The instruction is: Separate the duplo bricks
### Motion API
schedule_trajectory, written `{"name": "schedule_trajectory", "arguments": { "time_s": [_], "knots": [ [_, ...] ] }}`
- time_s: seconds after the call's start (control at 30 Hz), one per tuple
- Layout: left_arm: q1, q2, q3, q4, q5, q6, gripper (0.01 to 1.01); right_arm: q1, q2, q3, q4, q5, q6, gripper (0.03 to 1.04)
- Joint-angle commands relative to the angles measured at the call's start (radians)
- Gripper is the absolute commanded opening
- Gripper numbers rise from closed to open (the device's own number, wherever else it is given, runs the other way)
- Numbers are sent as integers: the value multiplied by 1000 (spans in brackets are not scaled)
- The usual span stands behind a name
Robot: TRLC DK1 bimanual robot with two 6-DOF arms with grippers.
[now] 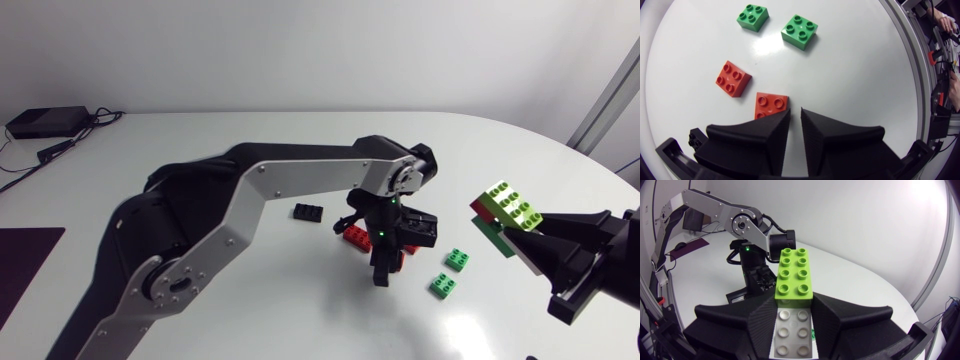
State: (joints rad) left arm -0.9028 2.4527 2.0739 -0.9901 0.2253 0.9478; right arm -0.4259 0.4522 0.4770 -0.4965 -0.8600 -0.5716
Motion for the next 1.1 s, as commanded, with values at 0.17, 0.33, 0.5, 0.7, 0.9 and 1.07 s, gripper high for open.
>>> {"name": "schedule_trajectory", "arguments": {
  "time_s": [0.17,0.33,0.5,0.7,0.9,1.07],
  "knots": [
    [-21,77,94,-12,-27,-9,184,-19,-14,17,16,-8,29,293],
    [-21,77,98,-10,-27,-9,184,-19,-17,15,24,-10,38,293],
    [-19,68,94,18,-27,-14,184,-13,-18,17,29,-8,45,293],
    [-11,5,35,61,-30,-17,184,-7,-17,22,27,-8,45,293],
    [-15,3,6,94,-38,-14,184,-5,-20,28,26,-8,55,293],
    [-18,-29,-15,107,-38,-18,184,-7,-20,28,27,-8,55,293]
  ]
}}
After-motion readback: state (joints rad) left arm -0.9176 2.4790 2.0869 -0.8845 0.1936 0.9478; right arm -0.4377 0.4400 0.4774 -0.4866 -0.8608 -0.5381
